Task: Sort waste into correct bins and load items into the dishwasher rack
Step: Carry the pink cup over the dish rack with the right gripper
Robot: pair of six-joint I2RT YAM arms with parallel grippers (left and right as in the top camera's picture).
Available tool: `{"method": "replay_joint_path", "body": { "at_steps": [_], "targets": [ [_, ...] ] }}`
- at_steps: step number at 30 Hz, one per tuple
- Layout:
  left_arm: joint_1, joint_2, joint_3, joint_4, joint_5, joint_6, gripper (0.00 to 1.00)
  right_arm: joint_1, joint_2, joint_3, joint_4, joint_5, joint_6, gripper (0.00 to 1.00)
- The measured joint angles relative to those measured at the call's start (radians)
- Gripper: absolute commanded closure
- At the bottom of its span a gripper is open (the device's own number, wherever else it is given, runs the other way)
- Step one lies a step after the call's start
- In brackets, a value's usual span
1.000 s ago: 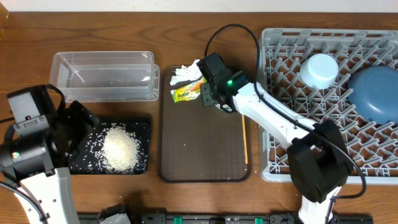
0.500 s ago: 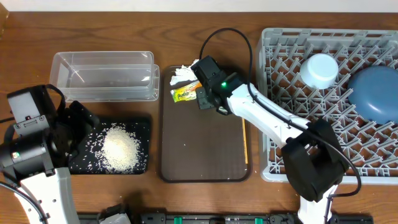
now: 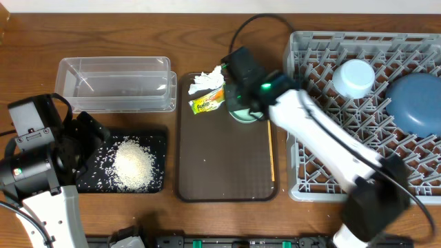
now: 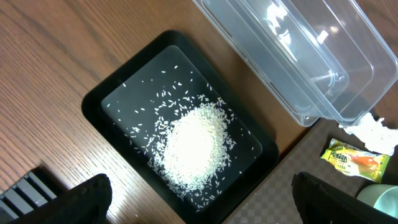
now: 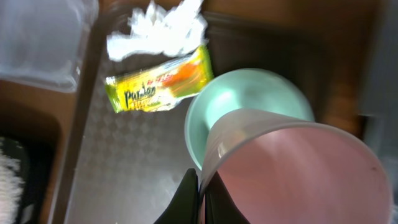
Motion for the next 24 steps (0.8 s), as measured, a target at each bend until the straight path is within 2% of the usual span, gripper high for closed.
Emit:
{"method": "replay_joint_path", "body": {
  "at_steps": [4, 7, 13, 18, 24],
  "targets": [
    [0.000, 0.000, 0.000, 0.000, 0.000, 0.000, 0.05, -0.125, -0.143, 0.019, -0.124, -0.009, 0.000, 0.99],
    [0.000, 0.000, 0.000, 0.000, 0.000, 0.000, 0.05, -0.278, -0.218, 0.028, -0.236, -0.058, -0.016, 0.99],
    [0.000, 0.000, 0.000, 0.000, 0.000, 0.000, 0.05, -0.648, -0.235, 0.025, -0.361, -0.387, -0.214, 0.99],
    [0.000, 0.000, 0.000, 0.000, 0.000, 0.000, 0.05, -0.913, -0.235, -0.034, -0.351, -0.744, -0.392, 0.99],
    [0.000, 0.000, 0.000, 0.000, 0.000, 0.000, 0.05, -1.085, -0.235, -0.245, -0.159, -1.049, -0.489, 0.99]
  ]
}}
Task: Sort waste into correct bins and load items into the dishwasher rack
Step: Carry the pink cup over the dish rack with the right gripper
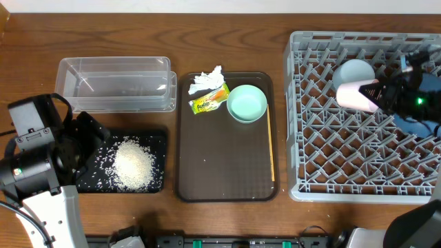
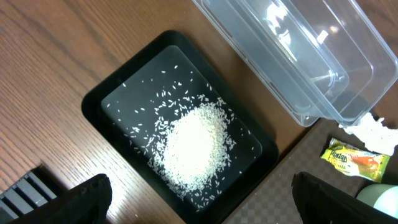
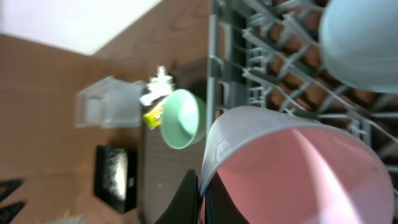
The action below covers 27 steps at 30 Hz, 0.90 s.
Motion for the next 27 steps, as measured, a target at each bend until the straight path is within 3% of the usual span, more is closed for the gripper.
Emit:
{"method": "replay_joint_path", "body": {
  "at_steps": [4, 9, 27],
  "targets": [
    [0.000, 0.000, 0.000, 0.000, 0.000, 0.000, 0.05, -0.027, 0.001, -0.162, 0.210, -0.194, -0.019, 0.99],
    [0.000, 0.000, 0.000, 0.000, 0.000, 0.000, 0.05, -0.028, 0.023, -0.287, 0.465, -0.319, 0.068, 0.99],
    [0.000, 0.000, 0.000, 0.000, 0.000, 0.000, 0.05, -0.028, 0.190, -0.359, 0.530, -0.378, 0.163, 0.99]
  ]
}}
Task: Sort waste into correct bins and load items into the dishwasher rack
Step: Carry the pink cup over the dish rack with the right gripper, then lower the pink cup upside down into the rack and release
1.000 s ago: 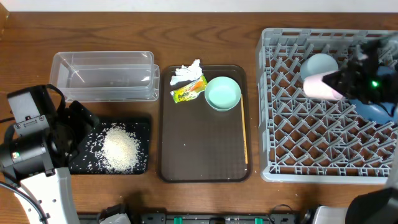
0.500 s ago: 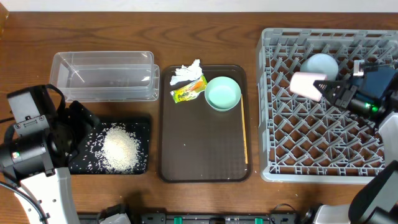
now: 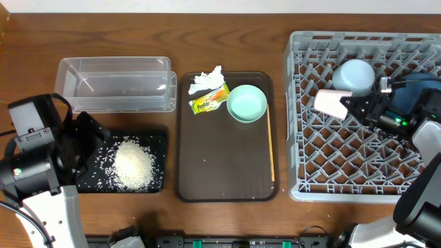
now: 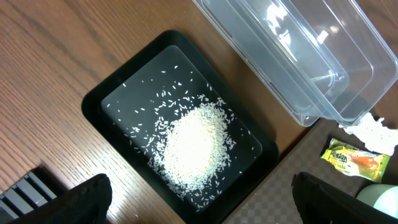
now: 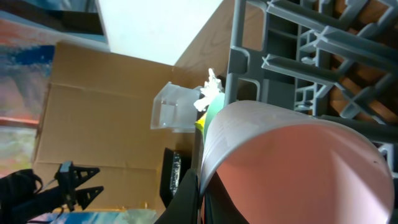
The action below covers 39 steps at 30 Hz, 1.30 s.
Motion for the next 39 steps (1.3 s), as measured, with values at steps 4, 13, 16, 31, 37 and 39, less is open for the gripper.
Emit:
{"method": "replay_joint_path", "body": {
  "at_steps": [4, 13, 16, 31, 37, 39],
  "targets": [
    [0.000, 0.000, 0.000, 0.000, 0.000, 0.000, 0.05, -0.012, 0.008, 0.002, -0.014, -0.007, 0.000, 0.99],
    [0.000, 0.000, 0.000, 0.000, 0.000, 0.000, 0.05, -0.085, 0.008, 0.010, -0.135, 0.018, 0.000, 0.98],
    [0.000, 0.000, 0.000, 0.000, 0.000, 0.000, 0.05, -0.099, 0.008, 0.010, -0.163, 0.033, -0.005, 0.98],
    [0.000, 0.000, 0.000, 0.000, 0.000, 0.000, 0.05, -0.104, -0.075, 0.014, -0.279, 0.274, 0.008, 0.85],
    [0.000, 0.000, 0.000, 0.000, 0.000, 0.000, 0.05, -0.103, -0.197, -0.005, -0.347, 0.538, 0.061, 0.77],
    [0.000, 0.000, 0.000, 0.000, 0.000, 0.000, 0.05, -0.103, -0.257, -0.005, -0.369, 0.599, 0.083, 0.75]
  ]
}}
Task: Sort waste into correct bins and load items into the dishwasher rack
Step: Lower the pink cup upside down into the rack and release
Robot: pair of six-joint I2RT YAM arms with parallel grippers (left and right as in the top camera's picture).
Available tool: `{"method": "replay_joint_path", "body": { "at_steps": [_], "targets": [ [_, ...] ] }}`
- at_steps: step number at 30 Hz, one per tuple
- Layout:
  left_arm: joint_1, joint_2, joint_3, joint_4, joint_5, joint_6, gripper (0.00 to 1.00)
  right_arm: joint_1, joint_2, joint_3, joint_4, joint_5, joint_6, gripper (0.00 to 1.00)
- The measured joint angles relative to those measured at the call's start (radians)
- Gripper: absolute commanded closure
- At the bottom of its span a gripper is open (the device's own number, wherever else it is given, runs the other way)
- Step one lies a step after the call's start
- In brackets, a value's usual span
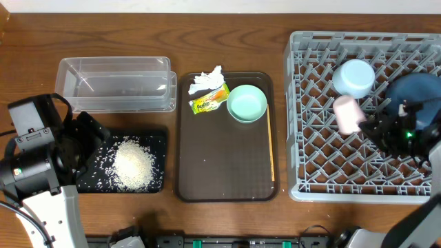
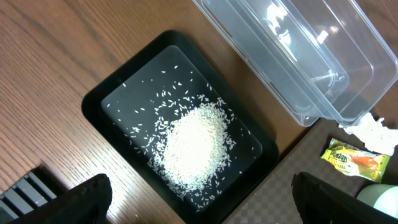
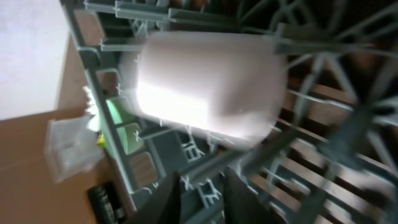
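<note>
A pink cup lies on its side on the grey dishwasher rack, just below an upturned white cup. In the right wrist view the pink cup rests across the tines. My right gripper is open just behind it, with nothing between its fingers. A blue bowl sits at the rack's right. On the brown tray are a green bowl, a yellow wrapper, a crumpled tissue and a thin wooden stick. My left gripper hangs wide open above the black bin.
A clear plastic bin stands at the back left. In front of it is a black bin holding a heap of rice. The rack fills the table's right side, and bare wood shows along the far-left edge.
The right gripper has let go of the pink cup, which now lies on its side on the rack below the white cup. The gripper stands open behind it. The left arm has not moved.
The right gripper held the pink cup over the brown tray beside the green bowl. It was then over the rack near the white cup, then lower and further left on the rack. Now the cup rests on the tines, released. The left arm stayed over the rice.
</note>
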Motion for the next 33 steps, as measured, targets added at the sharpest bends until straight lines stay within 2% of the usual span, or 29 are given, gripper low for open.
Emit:
{"method": "replay_joint_path", "body": {
  "at_steps": [5, 8, 9, 10, 12, 16, 17, 25, 33],
  "targets": [
    [0.000, 0.000, 0.000, 0.000, 0.000, 0.000, 0.05, 0.000, -0.149, 0.000, -0.026, 0.075, 0.032, 0.68],
    [0.000, 0.000, 0.000, 0.000, 0.000, 0.000, 0.05, 0.001, -0.217, 0.000, -0.024, 0.081, 0.045, 0.54],
    [0.000, 0.000, 0.000, 0.000, 0.000, 0.000, 0.05, 0.005, -0.237, 0.000, -0.014, 0.079, 0.047, 0.52],
    [0.000, 0.000, 0.000, 0.000, 0.000, 0.000, 0.05, 0.010, -0.254, 0.000, 0.001, 0.077, 0.048, 0.54],
    [0.000, 0.000, 0.000, 0.000, 0.000, 0.000, 0.05, 0.033, -0.277, 0.000, 0.040, 0.078, 0.048, 0.63],
    [0.000, 0.000, 0.000, 0.000, 0.000, 0.000, 0.05, 0.132, -0.279, 0.000, 0.130, 0.158, 0.090, 0.93],
    [0.000, 0.000, 0.000, 0.000, 0.000, 0.000, 0.05, 0.157, -0.274, 0.000, 0.145, 0.182, 0.102, 0.98],
    [0.000, 0.000, 0.000, 0.000, 0.000, 0.000, 0.05, 0.335, -0.161, 0.000, 0.267, 0.392, 0.214, 0.99],
    [0.000, 0.000, 0.000, 0.000, 0.000, 0.000, 0.05, 0.358, -0.047, 0.000, 0.282, 0.489, 0.257, 0.99]
  ]
}}
